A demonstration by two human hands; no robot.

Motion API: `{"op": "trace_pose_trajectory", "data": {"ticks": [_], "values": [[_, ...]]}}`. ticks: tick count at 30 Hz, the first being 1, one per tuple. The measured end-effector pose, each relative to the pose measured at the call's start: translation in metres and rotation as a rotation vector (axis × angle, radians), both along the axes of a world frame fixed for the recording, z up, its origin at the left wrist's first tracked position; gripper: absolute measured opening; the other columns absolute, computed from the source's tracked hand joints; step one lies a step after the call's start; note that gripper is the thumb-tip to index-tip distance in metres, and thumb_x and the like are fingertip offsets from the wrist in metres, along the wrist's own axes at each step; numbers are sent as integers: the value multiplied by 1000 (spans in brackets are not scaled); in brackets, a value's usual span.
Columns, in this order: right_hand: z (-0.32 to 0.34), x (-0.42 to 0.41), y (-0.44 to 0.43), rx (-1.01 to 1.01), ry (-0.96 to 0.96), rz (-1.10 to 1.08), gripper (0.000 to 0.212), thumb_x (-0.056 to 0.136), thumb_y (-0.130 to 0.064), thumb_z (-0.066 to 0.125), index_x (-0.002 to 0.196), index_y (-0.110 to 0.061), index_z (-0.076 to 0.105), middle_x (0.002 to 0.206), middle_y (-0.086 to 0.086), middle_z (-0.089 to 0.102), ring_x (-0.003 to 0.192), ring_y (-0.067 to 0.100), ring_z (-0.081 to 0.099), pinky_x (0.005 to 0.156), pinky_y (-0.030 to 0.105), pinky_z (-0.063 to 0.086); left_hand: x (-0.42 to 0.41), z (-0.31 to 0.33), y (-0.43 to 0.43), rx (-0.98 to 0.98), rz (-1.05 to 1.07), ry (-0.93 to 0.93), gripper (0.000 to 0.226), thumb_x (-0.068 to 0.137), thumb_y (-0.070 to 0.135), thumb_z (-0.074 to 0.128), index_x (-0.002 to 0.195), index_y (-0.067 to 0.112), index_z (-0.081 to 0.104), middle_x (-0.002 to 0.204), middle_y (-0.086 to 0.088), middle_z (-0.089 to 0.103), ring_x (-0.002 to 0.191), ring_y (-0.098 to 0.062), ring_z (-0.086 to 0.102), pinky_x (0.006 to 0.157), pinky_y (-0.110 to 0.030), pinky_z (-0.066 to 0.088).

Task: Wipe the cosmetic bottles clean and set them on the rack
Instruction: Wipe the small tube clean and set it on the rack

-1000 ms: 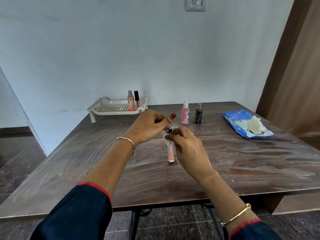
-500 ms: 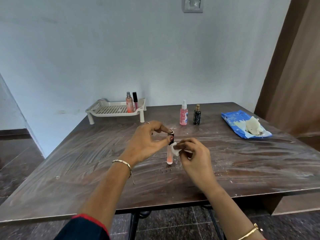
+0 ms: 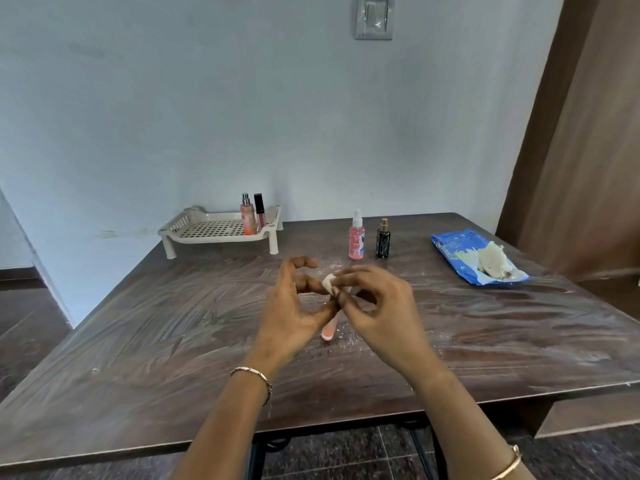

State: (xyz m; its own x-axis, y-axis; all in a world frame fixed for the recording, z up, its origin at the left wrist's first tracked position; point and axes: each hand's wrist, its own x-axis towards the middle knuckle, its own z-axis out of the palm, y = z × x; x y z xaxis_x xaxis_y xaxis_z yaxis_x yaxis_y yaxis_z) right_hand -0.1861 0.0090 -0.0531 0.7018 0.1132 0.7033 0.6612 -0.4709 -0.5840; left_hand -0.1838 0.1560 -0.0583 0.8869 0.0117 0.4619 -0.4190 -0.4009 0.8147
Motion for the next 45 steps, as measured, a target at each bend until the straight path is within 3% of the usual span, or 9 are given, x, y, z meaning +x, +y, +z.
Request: {"op": "trace_pose_trajectory", "data": {"ticks": [3, 9, 13, 16, 22, 28, 32, 36, 45], "values": [[-1, 3, -3, -243, -179, -58, 23, 80, -5, 70, 100, -15, 73, 100, -6, 67, 92, 6, 64, 79, 23, 53, -1, -1, 1, -32, -16, 18, 60, 70, 15, 82, 114, 26, 41, 79, 4, 72, 84, 4, 65, 77, -4, 42], [-9, 6, 1, -243, -309, -142, 12, 81, -4, 71, 91, -10, 71, 83, -3, 64, 71, 9, 60, 61, 23, 50, -1, -3, 0, -38, 20, -6, 59, 70, 16, 82, 114, 28, 44, 79, 7, 72, 85, 6, 65, 80, -10, 41], [-13, 5, 5, 110, -50, -53, 14, 79, -5, 74, 87, -17, 72, 85, -11, 68, 80, 3, 65, 67, 14, 50, 0, -4, 2, 8, 66, -50, 56, 69, 23, 83, 110, 32, 47, 78, 12, 71, 85, 7, 64, 81, -13, 39], [-15, 7, 5, 496, 267, 96, 13, 77, -5, 75, 83, -16, 73, 81, 0, 74, 79, 11, 69, 73, 22, 53, -2, -5, 4, 55, 82, -83, 53, 68, 27, 82, 107, 41, 48, 79, 14, 71, 89, 8, 63, 85, -14, 37], [-17, 10, 5, 761, 474, 225, 12, 83, -5, 67, 93, -9, 72, 87, 6, 75, 86, 16, 70, 81, 28, 56, -6, -10, 12, 117, 79, -104, 32, 78, 27, 75, 104, 39, 59, 96, 19, 69, 99, 9, 60, 98, -34, 45], [-24, 0, 25, 595, 537, 313, 22, 90, -8, 59, 108, -16, 68, 100, -3, 74, 100, 7, 67, 86, 19, 51, -5, -9, 18, 96, 76, -127, 23, 82, 23, 71, 95, 38, 61, 101, 24, 64, 103, 9, 55, 90, -11, 41], [-46, 1, 27, 334, 519, 61, 22, 90, -13, 61, 107, -25, 69, 96, -14, 72, 93, -4, 65, 85, 19, 51, -3, -10, 26, 72, 92, -87, 22, 82, 25, 71, 93, 41, 61, 99, 26, 64, 100, 13, 54, 85, -5, 38], [-42, -2, 26, 27, 542, -157, 16, 87, -25, 61, 96, -27, 74, 74, -17, 69, 77, -2, 64, 68, 19, 48, -1, -12, 30, 53, 74, -39, 21, 82, 25, 70, 97, 38, 63, 99, 27, 64, 101, 12, 54, 88, -11, 39], [-12, -4, 40, 145, 363, -46, 23, 83, -14, 60, 98, -26, 73, 86, -12, 70, 75, 5, 64, 70, 27, 53, 0, -16, 43, 177, 60, 20, 12, 82, 19, 72, 88, 28, 67, 88, 14, 70, 90, 2, 63, 84, -21, 47]]}}
